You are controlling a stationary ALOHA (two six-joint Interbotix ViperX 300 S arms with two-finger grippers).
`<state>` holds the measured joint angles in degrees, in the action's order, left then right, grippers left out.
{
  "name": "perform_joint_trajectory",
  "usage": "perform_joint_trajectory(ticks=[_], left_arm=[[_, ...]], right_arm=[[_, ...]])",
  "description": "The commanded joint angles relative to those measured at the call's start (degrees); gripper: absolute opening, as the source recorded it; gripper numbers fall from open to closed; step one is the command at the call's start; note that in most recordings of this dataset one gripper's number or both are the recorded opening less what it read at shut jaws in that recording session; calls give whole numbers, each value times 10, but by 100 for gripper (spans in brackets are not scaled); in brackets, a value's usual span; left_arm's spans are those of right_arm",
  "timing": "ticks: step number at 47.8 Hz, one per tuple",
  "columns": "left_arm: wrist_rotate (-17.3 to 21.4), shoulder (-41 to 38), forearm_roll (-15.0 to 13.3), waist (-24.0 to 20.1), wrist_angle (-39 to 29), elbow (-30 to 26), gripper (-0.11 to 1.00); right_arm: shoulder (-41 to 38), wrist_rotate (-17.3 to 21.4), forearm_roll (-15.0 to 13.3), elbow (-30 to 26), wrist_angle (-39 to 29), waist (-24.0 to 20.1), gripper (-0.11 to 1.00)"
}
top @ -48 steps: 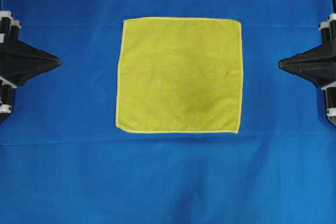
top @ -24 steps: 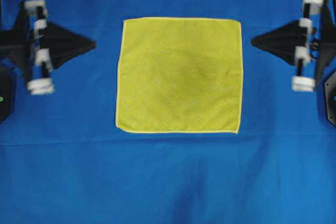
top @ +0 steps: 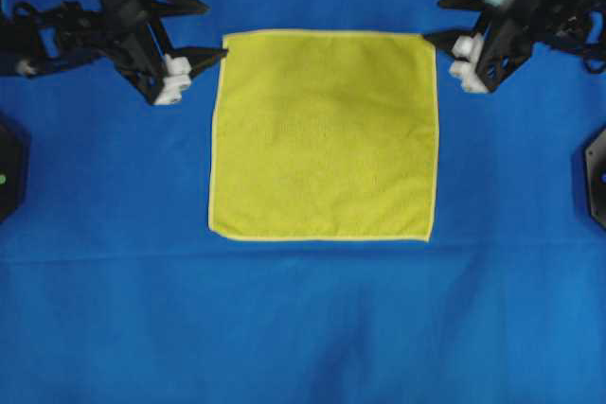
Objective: Fold the yellow towel.
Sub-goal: 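Move both grippers to the towel's far corners and pinch them, then pull the far edge toward the near edge with both grippers, then release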
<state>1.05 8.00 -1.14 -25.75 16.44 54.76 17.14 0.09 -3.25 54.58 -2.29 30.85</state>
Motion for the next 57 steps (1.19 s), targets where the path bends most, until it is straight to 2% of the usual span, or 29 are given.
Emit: perform_joint_trajectory(ticks=[1, 5, 13, 22, 37, 41, 45, 50, 54, 57], left_arm=[[2, -44, -1, -17, 25, -24, 81], [4, -88, 0, -27, 38, -40, 82], [26, -151, 0, -43, 47, -62, 82], [34, -200, 0, -50, 49, -82, 82], [34, -208, 0, -54, 49, -86, 79], [34, -208, 0, -51, 40, -86, 76], [35, -208, 0, -44, 25, -85, 64], [40, -208, 0, -35, 17, -84, 35], [54, -208, 0, -32, 12, -83, 13], [62, -207, 0, -33, 8, -85, 1]], right_arm=[[-36, -2, -9, -17, 11, 16, 63], [-75, -2, -14, -23, 24, 31, 59], [-127, -3, -17, -26, 54, 50, 60], [-171, -3, -18, -30, 71, 57, 59], [-201, -3, -16, -33, 84, 57, 59], [-201, -3, -18, -33, 84, 57, 54], [-201, -4, -18, -33, 83, 57, 35], [-201, -4, -18, -33, 84, 57, 4], [-200, -4, -18, -33, 84, 57, 2], [-200, -4, -18, -33, 83, 57, 2]])
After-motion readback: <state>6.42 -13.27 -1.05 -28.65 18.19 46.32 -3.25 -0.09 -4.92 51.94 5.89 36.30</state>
